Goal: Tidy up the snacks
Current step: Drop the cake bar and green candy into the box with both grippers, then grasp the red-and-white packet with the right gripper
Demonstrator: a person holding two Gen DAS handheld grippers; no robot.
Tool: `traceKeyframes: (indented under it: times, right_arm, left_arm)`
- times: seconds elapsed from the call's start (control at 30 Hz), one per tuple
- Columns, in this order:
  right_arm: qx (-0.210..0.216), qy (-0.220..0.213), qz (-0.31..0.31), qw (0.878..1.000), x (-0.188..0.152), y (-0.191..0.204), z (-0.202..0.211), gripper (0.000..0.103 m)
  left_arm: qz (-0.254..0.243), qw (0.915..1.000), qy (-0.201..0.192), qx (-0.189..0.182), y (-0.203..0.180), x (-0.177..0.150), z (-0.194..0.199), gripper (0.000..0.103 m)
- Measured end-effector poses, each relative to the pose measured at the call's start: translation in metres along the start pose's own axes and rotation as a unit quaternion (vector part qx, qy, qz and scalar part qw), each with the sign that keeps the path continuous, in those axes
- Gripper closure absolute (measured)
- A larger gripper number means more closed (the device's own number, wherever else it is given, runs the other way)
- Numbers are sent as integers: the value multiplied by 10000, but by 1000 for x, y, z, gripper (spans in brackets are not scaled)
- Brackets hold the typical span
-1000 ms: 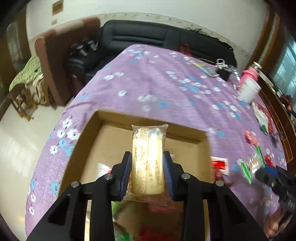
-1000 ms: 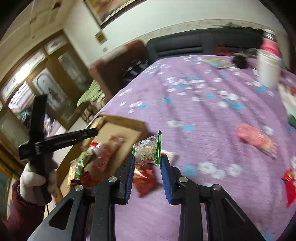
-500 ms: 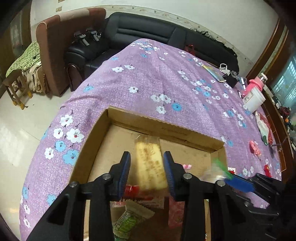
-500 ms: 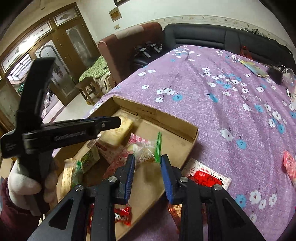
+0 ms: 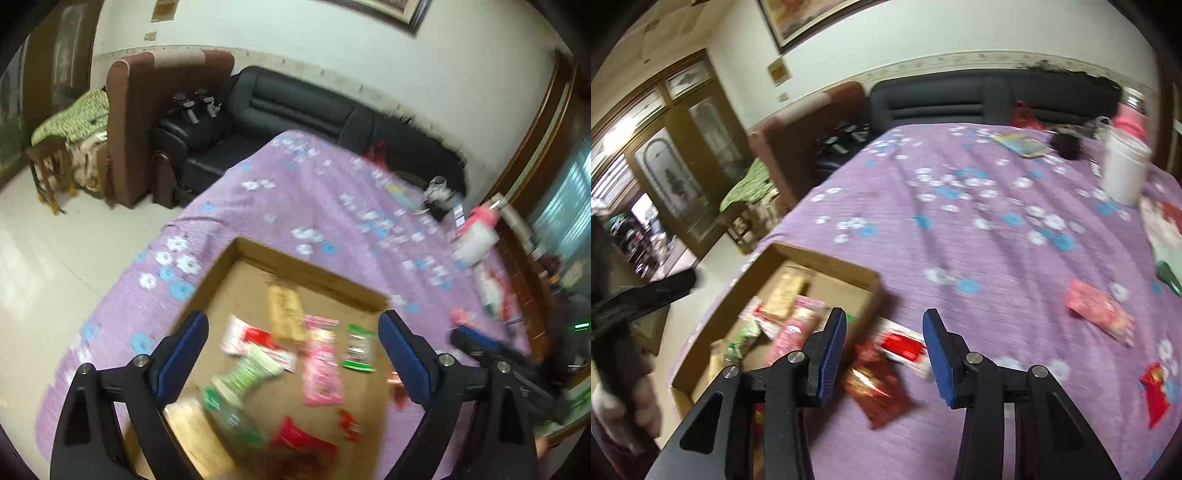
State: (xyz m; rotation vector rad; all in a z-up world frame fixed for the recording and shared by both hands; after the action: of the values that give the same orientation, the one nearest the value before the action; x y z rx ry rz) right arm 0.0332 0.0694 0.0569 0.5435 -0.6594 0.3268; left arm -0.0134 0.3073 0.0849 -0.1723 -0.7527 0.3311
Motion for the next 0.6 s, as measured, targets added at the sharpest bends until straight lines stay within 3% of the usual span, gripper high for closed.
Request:
traceKeyframes:
  times: [0.07, 0.17, 0.33, 0.5, 0.53, 0.6]
  right_arm:
    - [-103, 49, -80, 9999, -7, -10, 3, 56]
    - [-136, 189, -172, 9996, -16, -19, -5, 56]
    - [-207, 429, -158, 9987, -10, -22, -42, 56]
    - [-46, 861, -112, 9962, -8, -16, -85, 57]
    - [-64, 978, -34, 9952, -12, -14, -90, 64]
    - [-91, 1060, 188, 9941, -20, -6, -87, 68]
  left_arm:
    - [163, 9995, -40, -253, -2, -10, 12, 10]
    - [293, 9990, -105, -310, -5, -34, 27, 10]
    - [604, 9960, 172, -634, -3, -70, 33, 10]
    - [581, 9968, 285, -471, 6, -90, 38, 10]
    - [574, 9974, 225, -363, 10, -91, 40, 10]
    - [602, 9978, 121, -237, 18, -91, 42, 10]
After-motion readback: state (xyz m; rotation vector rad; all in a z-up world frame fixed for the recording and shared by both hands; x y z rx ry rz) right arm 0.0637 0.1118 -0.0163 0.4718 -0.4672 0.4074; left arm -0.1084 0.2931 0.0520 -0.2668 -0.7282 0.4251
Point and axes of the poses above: each gripper's, at about its wrist camera, not at the fingertips, and z roughly against the way its jaws point, y to its left, x to its top, the point moved 5 cm from there along -z, roughly the way its jaws point, and after that the axes turned 7 degrees about x, right-handed, at the moved point
